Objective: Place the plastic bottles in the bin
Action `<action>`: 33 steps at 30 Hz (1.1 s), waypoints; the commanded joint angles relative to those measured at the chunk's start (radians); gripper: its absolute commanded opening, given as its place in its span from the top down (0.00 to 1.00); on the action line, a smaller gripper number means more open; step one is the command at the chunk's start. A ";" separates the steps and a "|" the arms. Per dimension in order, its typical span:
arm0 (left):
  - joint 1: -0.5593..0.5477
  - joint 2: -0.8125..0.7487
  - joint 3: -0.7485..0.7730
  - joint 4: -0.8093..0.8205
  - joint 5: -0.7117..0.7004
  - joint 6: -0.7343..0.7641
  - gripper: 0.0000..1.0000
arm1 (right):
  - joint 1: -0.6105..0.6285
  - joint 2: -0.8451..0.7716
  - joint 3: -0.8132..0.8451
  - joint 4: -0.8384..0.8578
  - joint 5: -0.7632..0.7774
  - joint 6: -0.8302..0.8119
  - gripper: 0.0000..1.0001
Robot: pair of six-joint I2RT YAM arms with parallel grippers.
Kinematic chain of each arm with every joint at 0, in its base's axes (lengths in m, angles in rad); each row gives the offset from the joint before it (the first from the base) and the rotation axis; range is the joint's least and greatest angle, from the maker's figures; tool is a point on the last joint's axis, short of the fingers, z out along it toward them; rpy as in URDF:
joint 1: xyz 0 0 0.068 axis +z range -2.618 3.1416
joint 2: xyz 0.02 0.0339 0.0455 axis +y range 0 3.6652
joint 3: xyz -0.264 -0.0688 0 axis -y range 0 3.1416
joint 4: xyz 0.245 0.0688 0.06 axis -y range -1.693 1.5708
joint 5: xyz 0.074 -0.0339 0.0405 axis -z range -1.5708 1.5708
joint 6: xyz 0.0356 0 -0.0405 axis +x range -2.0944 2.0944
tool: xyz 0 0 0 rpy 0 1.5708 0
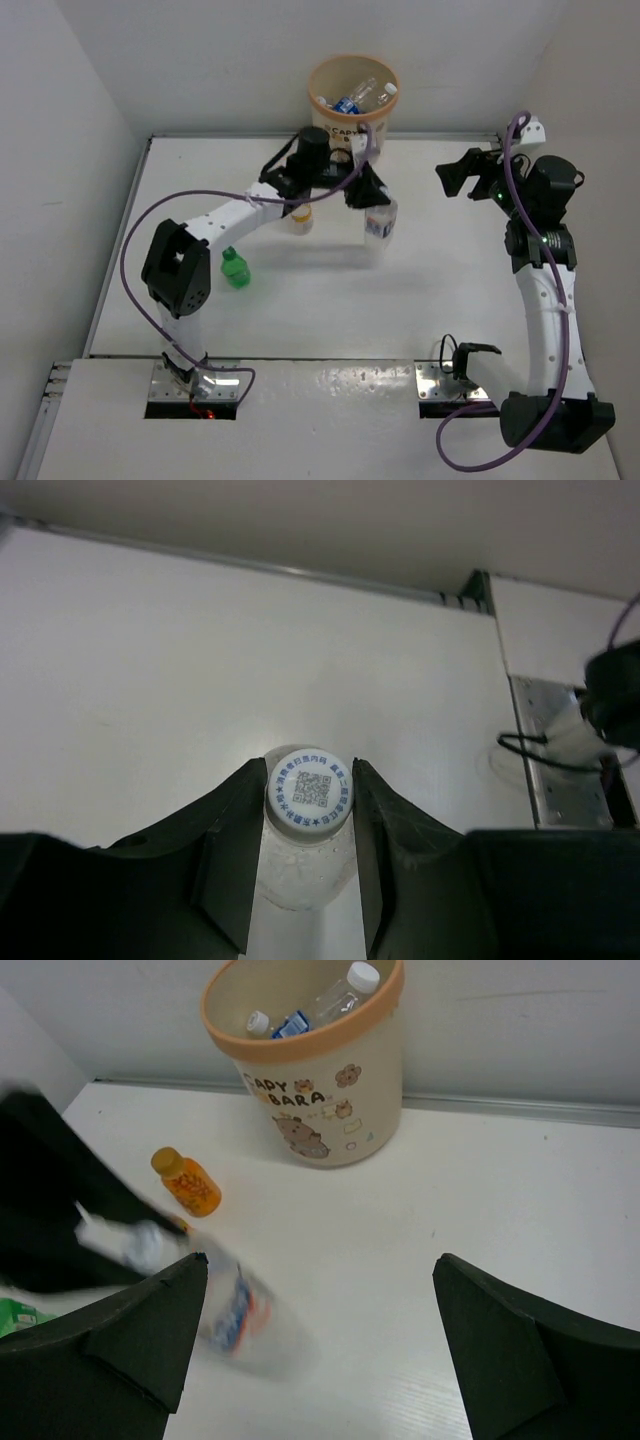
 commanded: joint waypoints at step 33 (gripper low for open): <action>0.313 0.280 0.820 0.130 -0.543 0.029 0.00 | 0.092 0.054 0.002 -0.077 -0.115 -0.151 0.11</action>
